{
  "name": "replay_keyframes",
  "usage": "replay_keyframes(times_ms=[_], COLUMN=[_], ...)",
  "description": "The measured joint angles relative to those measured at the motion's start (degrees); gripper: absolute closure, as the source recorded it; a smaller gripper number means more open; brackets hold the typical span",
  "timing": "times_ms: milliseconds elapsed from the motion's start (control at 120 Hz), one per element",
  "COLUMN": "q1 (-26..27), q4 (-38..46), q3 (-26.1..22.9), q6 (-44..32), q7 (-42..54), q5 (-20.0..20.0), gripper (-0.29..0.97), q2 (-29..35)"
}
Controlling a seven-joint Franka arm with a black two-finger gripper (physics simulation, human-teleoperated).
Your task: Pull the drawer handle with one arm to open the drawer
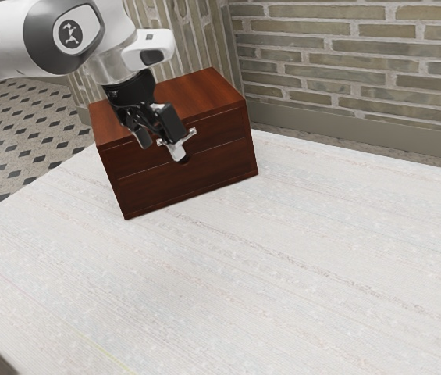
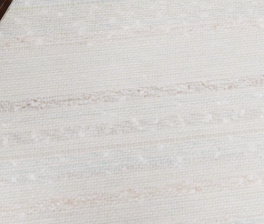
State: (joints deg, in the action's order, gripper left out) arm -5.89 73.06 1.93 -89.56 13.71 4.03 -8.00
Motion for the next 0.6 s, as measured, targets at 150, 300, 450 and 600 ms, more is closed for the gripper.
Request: replay_keyframes(times_ms=[150,300,450,600], q1=[0.0,0.0,0.0,1.3], q4=[0.0,-9.3,-11.0,-9.8], q3=[0.0,-0.3,-3.2,-4.6], q6=[0.0,2.0,4.0,2.5], q7=[1.3,2.4,5.3,8.6], q5=[0.0,-2.3,-4.6,-10.6], gripper=[0.00,0.00,0.00,0.00], q2=[-0.1,1.0,0.4,-3.0])
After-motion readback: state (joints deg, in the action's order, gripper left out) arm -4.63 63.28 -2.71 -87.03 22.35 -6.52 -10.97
